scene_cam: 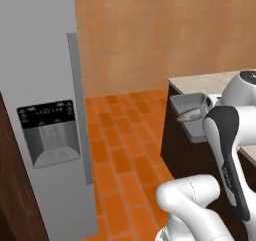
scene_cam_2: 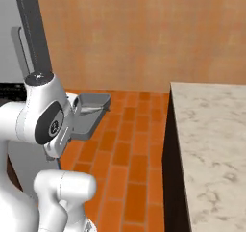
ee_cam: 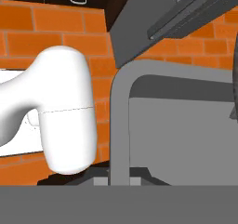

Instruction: Take the meat container that has the fish and place it on the second highest rack of the freezer. Then take the vegetable container that has the potato and lemon wedge and place it on the highest rack of the freezer.

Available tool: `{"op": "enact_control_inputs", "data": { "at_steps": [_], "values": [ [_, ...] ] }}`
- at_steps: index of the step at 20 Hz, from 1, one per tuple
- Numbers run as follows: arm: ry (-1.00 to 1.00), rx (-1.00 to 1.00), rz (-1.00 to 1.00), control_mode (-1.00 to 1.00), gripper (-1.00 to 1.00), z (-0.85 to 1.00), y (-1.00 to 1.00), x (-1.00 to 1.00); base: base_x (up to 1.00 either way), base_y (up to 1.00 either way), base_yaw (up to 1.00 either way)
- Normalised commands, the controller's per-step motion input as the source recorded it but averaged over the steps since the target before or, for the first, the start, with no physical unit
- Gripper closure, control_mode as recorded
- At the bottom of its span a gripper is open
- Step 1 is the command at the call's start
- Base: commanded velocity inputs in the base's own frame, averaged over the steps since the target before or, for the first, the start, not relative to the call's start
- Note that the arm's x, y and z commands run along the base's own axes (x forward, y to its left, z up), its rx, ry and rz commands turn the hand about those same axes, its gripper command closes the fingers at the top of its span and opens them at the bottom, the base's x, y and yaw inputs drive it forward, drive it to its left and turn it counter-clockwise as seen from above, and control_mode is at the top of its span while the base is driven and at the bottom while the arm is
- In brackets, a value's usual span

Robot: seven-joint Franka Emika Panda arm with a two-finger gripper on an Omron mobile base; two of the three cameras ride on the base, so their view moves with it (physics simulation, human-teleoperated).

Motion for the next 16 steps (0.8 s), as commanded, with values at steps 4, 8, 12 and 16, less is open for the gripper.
{"op": "enact_control_inputs", "data": {
  "at_steps": [4, 8, 12, 16],
  "values": [
    [0.00, 0.00, 0.00, 1.00, 1.00, 0.00, 0.00, 0.00, 0.75, -0.23, 0.13],
    [0.00, 0.00, 0.00, 1.00, 1.00, 0.00, 0.00, 0.00, 0.77, -0.31, 0.17],
    [0.00, 0.00, 0.00, 1.00, 1.00, 0.00, 0.00, 0.00, 0.73, -0.37, 0.18],
    [0.00, 0.00, 0.00, 1.00, 1.00, 0.00, 0.00, 0.00, 0.73, -0.32, 0.16]
  ]
}}
